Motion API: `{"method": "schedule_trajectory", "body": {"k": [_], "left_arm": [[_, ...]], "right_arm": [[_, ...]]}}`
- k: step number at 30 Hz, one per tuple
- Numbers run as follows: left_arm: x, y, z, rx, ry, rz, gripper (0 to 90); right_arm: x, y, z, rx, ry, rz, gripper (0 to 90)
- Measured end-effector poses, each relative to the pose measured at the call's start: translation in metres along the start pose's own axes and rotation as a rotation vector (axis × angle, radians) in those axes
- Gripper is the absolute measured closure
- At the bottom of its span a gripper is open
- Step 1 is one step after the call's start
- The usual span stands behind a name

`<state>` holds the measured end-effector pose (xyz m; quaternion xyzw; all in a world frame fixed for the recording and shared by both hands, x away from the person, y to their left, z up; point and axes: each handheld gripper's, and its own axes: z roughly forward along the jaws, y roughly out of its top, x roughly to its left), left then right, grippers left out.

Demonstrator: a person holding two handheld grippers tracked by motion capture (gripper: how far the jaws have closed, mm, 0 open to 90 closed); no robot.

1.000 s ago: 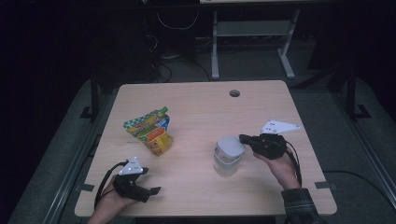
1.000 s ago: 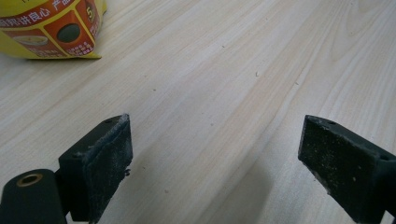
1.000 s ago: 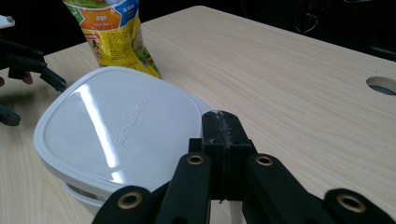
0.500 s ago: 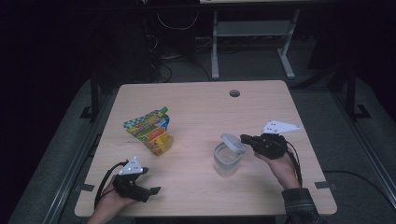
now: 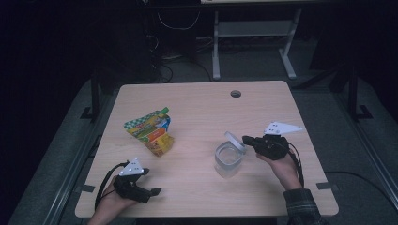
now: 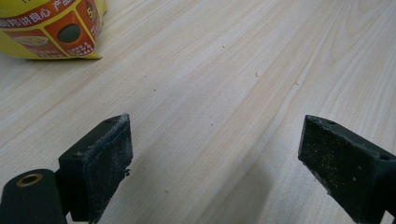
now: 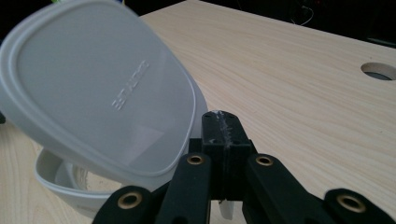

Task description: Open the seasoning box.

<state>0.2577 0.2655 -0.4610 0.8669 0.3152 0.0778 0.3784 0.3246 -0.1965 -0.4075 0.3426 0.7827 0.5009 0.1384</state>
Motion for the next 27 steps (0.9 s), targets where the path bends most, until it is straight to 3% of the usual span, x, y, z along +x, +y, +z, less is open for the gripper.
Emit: {"method": "schedule_trajectory", "body": {"k": [11,22,27], "left_arm": [[0.000,0.000,0.000,0.000,0.000,0.001,9.6],[0.000,0.000,-0.002,0.001,0.004,0.003,9.6],[0.001,0.000,-0.004,-0.006,0.007,-0.003,9.6]], "right_arm": [[-0.003,-0.005,0.004,0.028,0.010,0.004,89.6],[-0.011,-0.012,-0.001,0.020,-0.030,0.028,89.5],[-0.015,-0.025,-0.006,0.042,-0.074,0.047,75.3]]}}
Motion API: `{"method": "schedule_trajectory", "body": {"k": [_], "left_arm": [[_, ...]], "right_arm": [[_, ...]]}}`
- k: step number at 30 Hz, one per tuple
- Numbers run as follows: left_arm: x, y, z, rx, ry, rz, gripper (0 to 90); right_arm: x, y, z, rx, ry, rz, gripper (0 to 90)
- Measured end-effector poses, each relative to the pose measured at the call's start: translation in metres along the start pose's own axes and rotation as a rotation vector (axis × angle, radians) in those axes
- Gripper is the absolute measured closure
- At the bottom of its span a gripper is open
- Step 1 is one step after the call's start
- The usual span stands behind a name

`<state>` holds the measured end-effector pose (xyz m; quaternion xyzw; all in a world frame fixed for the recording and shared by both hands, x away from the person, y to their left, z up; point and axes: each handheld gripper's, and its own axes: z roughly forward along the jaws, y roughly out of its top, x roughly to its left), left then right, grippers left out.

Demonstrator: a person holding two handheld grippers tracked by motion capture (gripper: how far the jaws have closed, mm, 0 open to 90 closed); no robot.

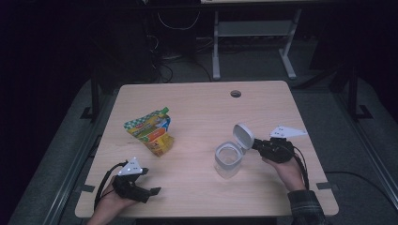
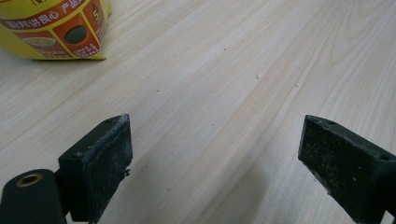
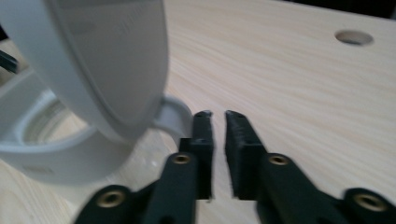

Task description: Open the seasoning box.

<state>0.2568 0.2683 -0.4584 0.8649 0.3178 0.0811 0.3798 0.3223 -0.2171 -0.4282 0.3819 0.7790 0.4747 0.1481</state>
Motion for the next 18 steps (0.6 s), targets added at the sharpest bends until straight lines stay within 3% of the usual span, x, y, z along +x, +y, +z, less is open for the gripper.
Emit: {"method": "schedule_trajectory", "body": {"k": [3,7,13,18], "left_arm": [[0.001,0.000,-0.002,0.005,0.002,0.010,9.5],[0.002,0.001,-0.005,-0.019,-0.006,-0.021,9.5],[0.009,0.002,-0.011,-0.036,0.003,-0.029,13.3],[0.018,0.003,-0.016,-0.051,0.030,-0.039,13.4]], "right_arm": [[-0.001,-0.008,-0.007,-0.004,-0.038,0.011,66.4],[-0.002,-0.019,-0.016,-0.010,-0.077,0.028,56.2],[0.004,-0.035,-0.024,-0.004,-0.098,0.034,41.9],[0.015,-0.046,-0.025,0.016,-0.085,0.044,37.0]]}}
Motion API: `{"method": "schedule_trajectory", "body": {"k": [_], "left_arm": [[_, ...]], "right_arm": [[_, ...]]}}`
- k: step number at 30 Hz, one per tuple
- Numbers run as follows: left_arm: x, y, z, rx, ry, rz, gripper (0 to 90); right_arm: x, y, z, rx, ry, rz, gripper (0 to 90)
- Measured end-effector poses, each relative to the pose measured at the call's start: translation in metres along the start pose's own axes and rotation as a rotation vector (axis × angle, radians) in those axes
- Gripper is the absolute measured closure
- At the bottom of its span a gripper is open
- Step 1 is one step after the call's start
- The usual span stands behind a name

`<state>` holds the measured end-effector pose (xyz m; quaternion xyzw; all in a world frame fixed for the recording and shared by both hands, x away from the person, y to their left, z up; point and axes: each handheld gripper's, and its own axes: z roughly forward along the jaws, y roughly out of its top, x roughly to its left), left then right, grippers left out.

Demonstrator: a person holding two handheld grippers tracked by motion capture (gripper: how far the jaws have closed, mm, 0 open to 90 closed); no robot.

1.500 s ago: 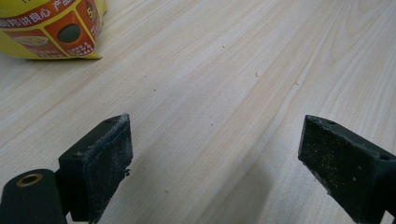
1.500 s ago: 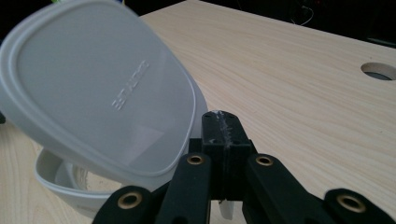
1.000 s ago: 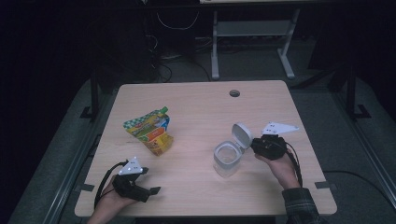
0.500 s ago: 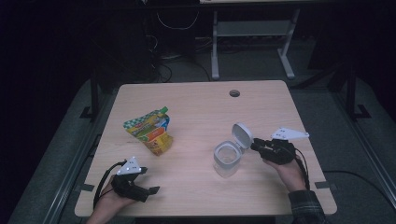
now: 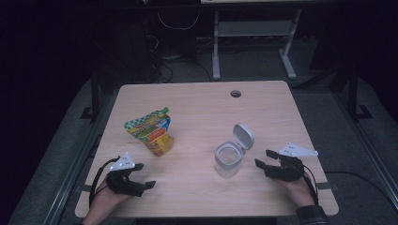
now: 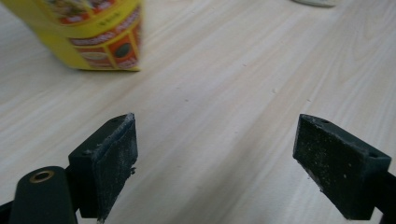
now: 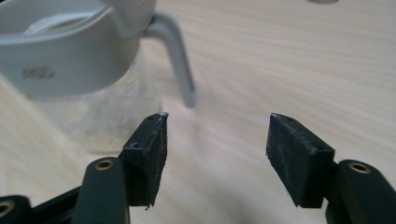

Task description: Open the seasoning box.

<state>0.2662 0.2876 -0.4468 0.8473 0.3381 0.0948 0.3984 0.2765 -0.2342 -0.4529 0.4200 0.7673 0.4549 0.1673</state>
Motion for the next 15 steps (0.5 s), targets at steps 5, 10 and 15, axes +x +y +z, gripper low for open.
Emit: {"method": "schedule_trajectory", "body": {"k": [5,10,15], "left_arm": [[0.012,0.003,-0.010,-0.043,0.028,-0.027,13.5],[0.023,0.009,-0.019,-0.098,0.040,-0.044,13.8],[0.034,0.018,-0.024,-0.153,0.050,-0.048,13.7]], "right_arm": [[0.008,-0.006,0.001,0.012,0.016,-0.013,36.8],[0.008,-0.005,0.003,0.022,0.021,-0.014,36.6],[0.009,-0.006,0.005,0.027,0.023,-0.016,36.6]]}}
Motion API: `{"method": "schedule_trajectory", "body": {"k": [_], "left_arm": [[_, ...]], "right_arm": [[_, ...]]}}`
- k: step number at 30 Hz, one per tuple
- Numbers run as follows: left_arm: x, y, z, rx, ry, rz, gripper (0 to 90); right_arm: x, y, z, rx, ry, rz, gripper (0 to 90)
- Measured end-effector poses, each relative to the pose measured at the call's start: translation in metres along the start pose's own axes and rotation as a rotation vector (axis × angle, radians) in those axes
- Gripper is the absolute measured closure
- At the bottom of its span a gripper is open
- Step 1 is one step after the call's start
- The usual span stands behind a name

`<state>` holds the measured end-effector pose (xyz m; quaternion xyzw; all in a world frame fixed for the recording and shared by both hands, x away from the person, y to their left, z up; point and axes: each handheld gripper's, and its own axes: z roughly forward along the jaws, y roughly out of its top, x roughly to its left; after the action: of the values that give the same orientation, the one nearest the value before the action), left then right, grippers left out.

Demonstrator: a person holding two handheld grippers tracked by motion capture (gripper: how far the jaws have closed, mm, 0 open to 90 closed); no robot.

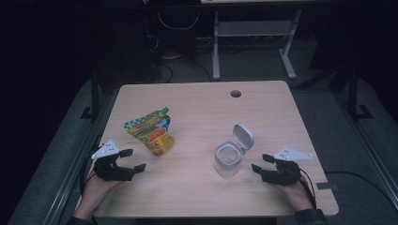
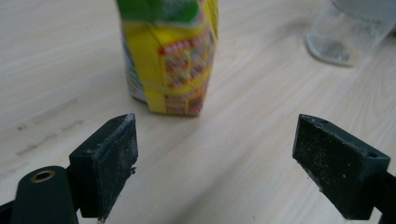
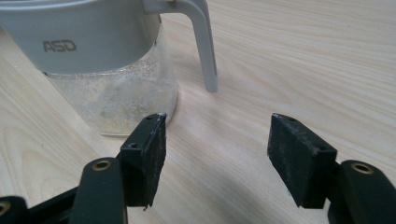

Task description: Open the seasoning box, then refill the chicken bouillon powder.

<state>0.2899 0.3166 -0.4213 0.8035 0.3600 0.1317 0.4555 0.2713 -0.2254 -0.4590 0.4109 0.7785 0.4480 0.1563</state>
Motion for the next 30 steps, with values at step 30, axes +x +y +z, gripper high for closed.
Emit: {"method": "schedule_trajectory", "body": {"k": [30], "left_arm": [[0.033,0.063,0.021,-0.146,-0.125,0.093,36.5]], "right_arm": [[-0.004,-0.001,0.001,0.002,0.004,0.012,36.7]]}}
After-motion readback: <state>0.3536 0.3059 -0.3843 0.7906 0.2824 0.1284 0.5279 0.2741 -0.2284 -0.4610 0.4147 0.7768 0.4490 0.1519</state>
